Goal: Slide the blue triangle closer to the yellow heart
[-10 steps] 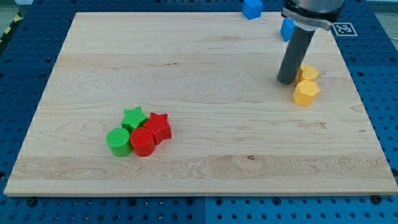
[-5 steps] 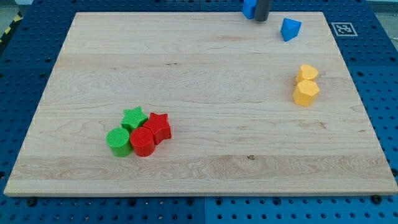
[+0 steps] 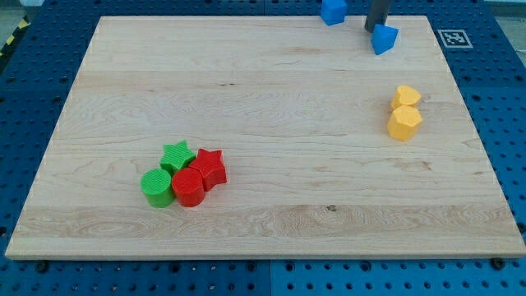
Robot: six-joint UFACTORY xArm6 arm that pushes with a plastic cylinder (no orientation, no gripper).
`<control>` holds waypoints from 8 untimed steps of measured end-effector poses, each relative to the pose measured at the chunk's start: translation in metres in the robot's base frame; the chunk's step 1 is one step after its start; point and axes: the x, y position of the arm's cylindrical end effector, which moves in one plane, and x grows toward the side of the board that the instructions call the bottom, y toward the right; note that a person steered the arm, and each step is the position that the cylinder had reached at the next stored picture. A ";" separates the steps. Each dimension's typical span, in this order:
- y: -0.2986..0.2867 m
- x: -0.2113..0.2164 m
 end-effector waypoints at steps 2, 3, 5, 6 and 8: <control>0.018 0.024; 0.014 0.037; -0.005 0.024; -0.005 0.043; -0.003 0.099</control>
